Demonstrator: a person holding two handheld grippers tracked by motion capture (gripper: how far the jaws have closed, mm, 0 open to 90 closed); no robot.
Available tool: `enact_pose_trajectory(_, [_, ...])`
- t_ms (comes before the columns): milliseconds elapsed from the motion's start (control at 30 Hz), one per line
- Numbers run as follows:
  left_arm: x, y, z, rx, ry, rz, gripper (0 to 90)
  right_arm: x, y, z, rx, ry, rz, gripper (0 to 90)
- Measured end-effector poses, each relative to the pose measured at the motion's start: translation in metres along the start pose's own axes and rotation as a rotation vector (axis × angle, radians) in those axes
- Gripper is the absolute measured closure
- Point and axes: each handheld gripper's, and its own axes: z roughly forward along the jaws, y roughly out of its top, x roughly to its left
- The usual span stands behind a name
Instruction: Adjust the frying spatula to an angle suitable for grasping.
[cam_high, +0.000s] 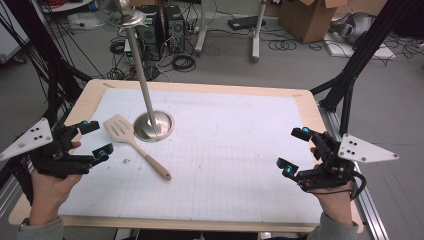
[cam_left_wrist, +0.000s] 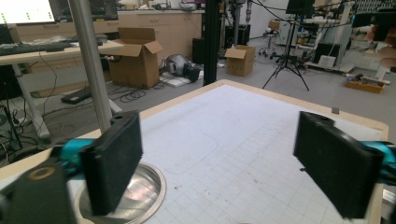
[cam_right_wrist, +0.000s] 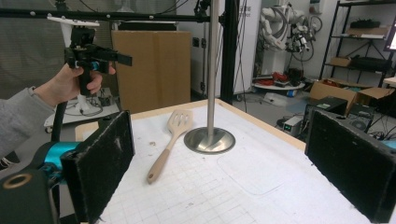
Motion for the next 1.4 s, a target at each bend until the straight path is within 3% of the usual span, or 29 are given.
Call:
enact_pose_trajectory(133, [0.000,-0.002,0.001,0.026,0.009,0.023,29.3,0.000,0.000,0.001,0.002,-0.001,0.002,7.1])
enact_pose_trajectory(267, [0.002,-0.007,0.003,0.043,0.022,0.013,38.0,-0.002,-0.001,0.001,0.007,-0.002,0.003,7.1])
enact_pose_trajectory(433, [0.004,-0.015,0.007,0.076,-0.006,-0.026,56.6,-0.001,-0.001,0.001,0.009,0.002,0.000,7.2])
enact_pose_trajectory(467, [0.005,-0.017,0.008,0.080,-0.011,-0.033,56.6,-0.001,-0.001,0.001,0.009,0.002,0.000,7.2])
enact_pose_trajectory(633, [0.007,-0.025,0.012,0.105,0.013,-0.029,73.8,0.000,-0.001,0.002,0.011,0.010,0.004,7.2])
enact_pose_trajectory(833, [0.005,-0.040,0.022,0.105,0.053,-0.004,87.3,0.000,-0.002,0.005,0.019,0.014,-0.004,7.2])
enact_pose_trajectory(1067, [0.007,-0.057,0.038,0.135,0.031,-0.047,89.4,0.000,-0.002,0.006,0.022,0.021,-0.009,7.2])
enact_pose_trajectory(1267, [0.009,-0.074,0.057,0.204,0.043,-0.064,89.6,0.001,-0.003,0.006,0.031,0.030,-0.002,7.2])
enact_pose_trajectory(1400, [0.012,-0.082,0.062,0.191,0.035,-0.103,89.6,0.000,-0.004,0.007,0.028,0.032,-0.005,7.2])
